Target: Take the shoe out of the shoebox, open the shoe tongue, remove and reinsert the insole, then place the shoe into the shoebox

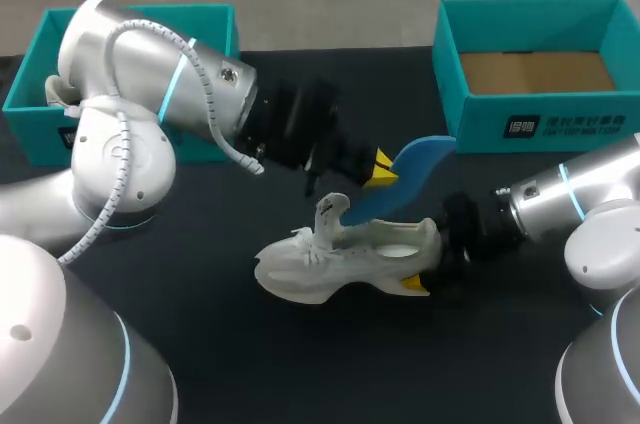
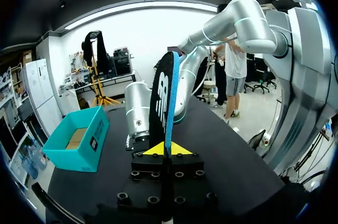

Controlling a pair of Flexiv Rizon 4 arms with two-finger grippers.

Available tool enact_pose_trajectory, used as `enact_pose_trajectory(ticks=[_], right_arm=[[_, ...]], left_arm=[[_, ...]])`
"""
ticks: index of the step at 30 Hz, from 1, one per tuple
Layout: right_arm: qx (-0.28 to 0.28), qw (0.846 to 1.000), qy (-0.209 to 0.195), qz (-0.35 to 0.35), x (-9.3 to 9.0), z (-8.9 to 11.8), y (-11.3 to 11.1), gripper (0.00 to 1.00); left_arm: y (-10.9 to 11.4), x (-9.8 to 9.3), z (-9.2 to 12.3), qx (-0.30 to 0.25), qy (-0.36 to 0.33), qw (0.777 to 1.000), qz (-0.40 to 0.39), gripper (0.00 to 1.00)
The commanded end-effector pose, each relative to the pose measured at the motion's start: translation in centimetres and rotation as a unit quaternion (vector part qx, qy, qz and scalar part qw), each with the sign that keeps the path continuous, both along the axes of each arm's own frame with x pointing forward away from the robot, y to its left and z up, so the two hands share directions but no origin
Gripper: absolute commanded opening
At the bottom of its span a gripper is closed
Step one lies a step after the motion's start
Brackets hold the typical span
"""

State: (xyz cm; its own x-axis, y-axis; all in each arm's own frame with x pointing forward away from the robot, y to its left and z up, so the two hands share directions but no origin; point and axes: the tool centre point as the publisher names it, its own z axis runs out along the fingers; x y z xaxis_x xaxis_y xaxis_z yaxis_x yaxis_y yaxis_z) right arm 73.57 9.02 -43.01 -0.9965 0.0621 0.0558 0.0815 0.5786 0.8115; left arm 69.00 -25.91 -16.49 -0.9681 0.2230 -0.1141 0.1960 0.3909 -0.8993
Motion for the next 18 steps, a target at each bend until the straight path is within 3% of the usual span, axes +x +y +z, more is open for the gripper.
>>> enact_pose_trajectory(ticks=[1,18], right_arm=[[-0.001,1.000,0.000,0.000,0.01,-0.46,0.02,0.00],[-0.001,1.000,0.000,0.000,0.01,-0.46,0.02,0.00]], left_arm=[[-0.68,-0.85,2.06,0.025,-0.018,0.999,0.018,0.00],[-0.68,-0.85,2.06,0.025,-0.018,0.999,0.018,0.00]])
